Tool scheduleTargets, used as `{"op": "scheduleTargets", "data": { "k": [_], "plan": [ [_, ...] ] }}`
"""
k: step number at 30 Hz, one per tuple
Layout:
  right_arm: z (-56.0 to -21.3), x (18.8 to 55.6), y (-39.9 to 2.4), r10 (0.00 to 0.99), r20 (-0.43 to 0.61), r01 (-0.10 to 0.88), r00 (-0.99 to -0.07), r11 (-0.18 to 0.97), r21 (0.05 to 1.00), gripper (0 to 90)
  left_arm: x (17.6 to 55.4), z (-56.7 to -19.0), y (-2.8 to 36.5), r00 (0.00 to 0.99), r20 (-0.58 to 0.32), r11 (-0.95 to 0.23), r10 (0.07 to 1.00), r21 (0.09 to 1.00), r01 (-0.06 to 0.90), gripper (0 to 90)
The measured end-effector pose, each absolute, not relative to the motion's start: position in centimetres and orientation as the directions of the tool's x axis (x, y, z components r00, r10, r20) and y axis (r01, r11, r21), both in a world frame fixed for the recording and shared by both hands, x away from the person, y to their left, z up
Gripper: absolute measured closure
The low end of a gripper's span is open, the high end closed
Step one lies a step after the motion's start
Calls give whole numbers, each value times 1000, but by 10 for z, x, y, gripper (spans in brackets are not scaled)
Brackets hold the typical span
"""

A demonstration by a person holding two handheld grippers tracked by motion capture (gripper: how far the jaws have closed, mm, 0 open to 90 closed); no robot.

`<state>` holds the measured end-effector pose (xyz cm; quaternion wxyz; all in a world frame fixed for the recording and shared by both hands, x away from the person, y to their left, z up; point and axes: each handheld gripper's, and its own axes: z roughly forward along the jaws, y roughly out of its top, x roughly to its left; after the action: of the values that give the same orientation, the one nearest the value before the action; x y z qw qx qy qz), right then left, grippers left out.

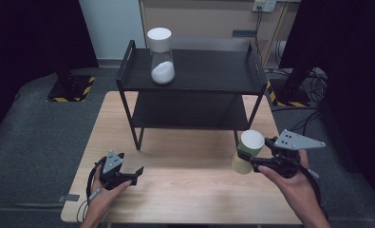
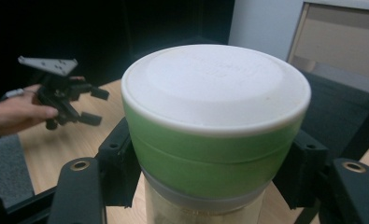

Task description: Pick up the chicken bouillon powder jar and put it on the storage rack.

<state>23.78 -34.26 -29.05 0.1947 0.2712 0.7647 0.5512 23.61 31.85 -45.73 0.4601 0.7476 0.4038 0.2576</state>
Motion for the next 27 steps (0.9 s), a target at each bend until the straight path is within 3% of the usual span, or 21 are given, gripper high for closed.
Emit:
{"op": "scheduleTargets", "data": {
  "k": [27],
  "plan": [
    [-208, 271, -325, 571, -30, 146, -820, 259, 955, 351, 239, -458, 320, 547, 18, -260, 837, 893, 368, 21]
  ]
}}
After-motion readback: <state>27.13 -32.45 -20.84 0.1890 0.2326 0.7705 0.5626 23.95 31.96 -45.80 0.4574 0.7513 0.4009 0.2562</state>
